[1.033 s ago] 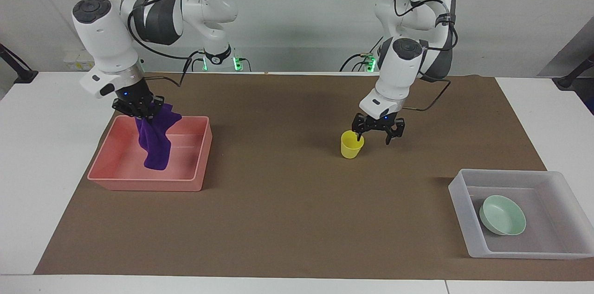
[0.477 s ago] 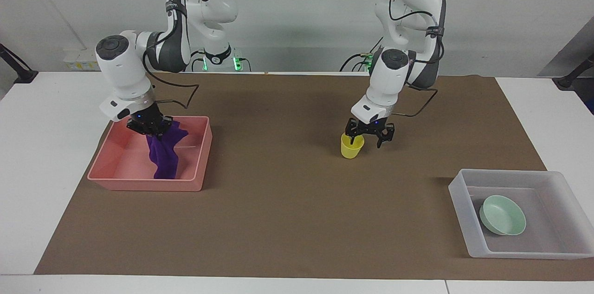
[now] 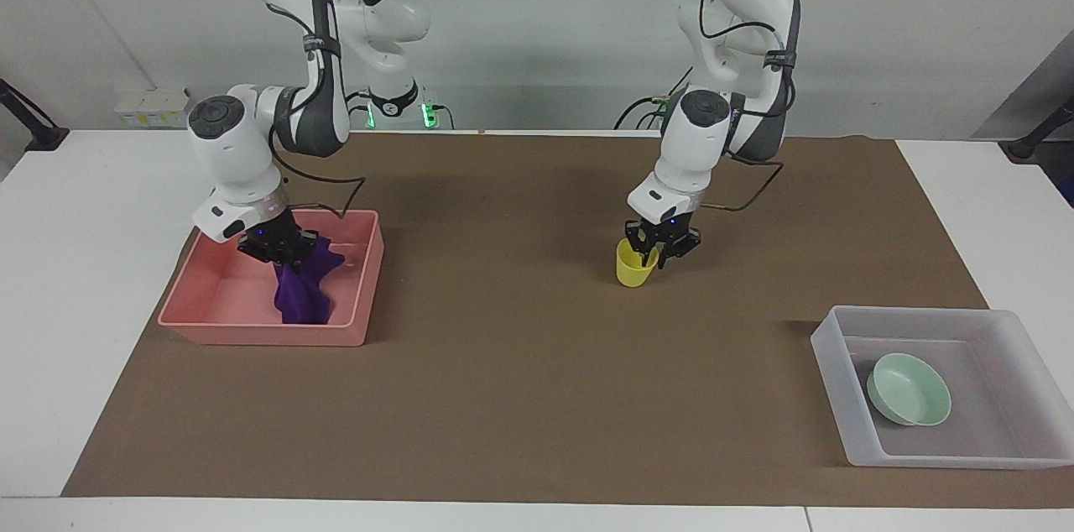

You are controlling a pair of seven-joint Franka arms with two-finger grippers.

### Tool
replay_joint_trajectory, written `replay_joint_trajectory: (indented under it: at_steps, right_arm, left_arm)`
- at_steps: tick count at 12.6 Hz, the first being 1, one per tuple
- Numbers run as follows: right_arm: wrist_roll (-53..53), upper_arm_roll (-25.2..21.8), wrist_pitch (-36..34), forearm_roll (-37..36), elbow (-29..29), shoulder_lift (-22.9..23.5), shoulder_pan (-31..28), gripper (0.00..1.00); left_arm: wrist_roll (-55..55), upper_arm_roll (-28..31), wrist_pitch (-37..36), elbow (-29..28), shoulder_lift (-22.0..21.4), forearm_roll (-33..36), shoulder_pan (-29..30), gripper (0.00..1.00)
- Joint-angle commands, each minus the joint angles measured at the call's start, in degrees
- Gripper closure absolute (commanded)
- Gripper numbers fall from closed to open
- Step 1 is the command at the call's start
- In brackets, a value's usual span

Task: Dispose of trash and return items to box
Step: 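Lower the cloth into the pink bin while the left gripper grasps the cup, then carry the yellow cup into the white bin while the right gripper withdraws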

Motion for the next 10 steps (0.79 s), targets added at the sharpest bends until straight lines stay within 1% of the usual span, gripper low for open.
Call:
replay_joint_trajectory:
  at_steps: [1, 3, 4, 6, 8, 10]
  right_arm:
    - [0.79, 0.58, 1.1, 1.19, -0.33, 0.07, -1.13, 0.0]
    - [1.84, 0.67, 0.67, 1.1, 0.46, -0.19, -0.43, 0.0]
    - [4.02, 0.84, -0.21, 1.1, 1.24, -0.89, -0.17, 0.0]
    - [5.45, 1.54, -5.02, 1.1, 3.35, -2.56, -0.16, 0.0]
    - [9.56, 1.64, -10.38, 1.1, 6.07, -4.58, 1.41, 0.0]
    - [13.61, 2.33, -14.26, 1.1, 7.49, -6.69, 2.29, 0.0]
  left_arm:
    - [-0.84, 1.02, 0.65, -0.51, -1.42, 0.38, -0.57, 1.0]
    - [-0.23, 1.37, -2.4, 1.68, -3.09, 0.3, 0.39, 1.0]
    - [-0.05, 1.46, -5.29, 4.39, -3.44, 0.38, 1.79, 1.0]
    - [0.65, 1.64, -9.79, 9.49, -3.53, 0.38, 5.56, 1.0]
    - [6.33, 1.64, -12.25, 15.89, -2.4, 0.56, 10.75, 1.0]
    - [9.78, 1.64, -14.55, 22.49, 0.76, 0.39, 14.8, 1.0]
